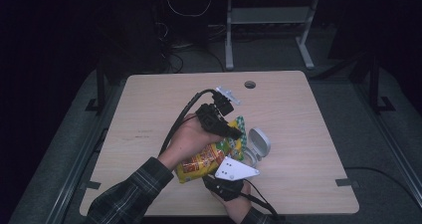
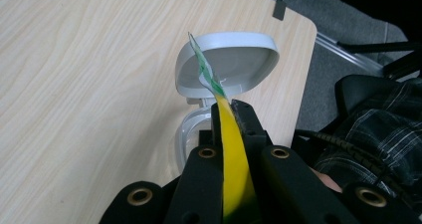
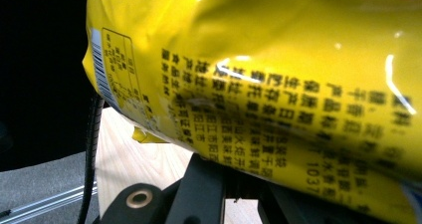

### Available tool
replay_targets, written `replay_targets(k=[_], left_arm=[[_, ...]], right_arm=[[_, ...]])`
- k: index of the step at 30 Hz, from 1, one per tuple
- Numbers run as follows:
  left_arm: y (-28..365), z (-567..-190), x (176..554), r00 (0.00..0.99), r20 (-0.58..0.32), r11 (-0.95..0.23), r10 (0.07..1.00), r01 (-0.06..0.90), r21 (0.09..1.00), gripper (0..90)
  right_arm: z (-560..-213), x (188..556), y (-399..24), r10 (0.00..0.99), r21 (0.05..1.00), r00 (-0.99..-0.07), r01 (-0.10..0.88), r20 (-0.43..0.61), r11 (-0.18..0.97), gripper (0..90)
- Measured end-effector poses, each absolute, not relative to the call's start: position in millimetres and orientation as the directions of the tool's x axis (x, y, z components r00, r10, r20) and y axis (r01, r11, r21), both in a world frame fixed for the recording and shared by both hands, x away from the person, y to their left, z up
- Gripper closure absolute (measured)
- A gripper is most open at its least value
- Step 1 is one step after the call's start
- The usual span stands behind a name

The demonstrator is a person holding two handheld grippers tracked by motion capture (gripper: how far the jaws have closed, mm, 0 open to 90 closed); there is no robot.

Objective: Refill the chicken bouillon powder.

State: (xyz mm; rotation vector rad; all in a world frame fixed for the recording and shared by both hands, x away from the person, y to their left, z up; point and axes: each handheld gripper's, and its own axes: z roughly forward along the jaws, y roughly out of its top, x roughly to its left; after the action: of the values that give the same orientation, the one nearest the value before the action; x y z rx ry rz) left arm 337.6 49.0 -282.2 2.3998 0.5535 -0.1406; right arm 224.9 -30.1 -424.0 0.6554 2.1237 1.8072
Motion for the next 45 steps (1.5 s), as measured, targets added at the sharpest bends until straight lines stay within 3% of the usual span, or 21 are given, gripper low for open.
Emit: replay_targets(k=[45], left_arm=[[36.2, -281.8, 344.8, 0.893, -0.241, -0.730, 0.379, 0.449, 0.515, 89.9]], right_arm=[[-422.9, 228.8, -32.8, 0.486, 0.983, -0.867, 0.171, 0.115, 0.072, 90.0]])
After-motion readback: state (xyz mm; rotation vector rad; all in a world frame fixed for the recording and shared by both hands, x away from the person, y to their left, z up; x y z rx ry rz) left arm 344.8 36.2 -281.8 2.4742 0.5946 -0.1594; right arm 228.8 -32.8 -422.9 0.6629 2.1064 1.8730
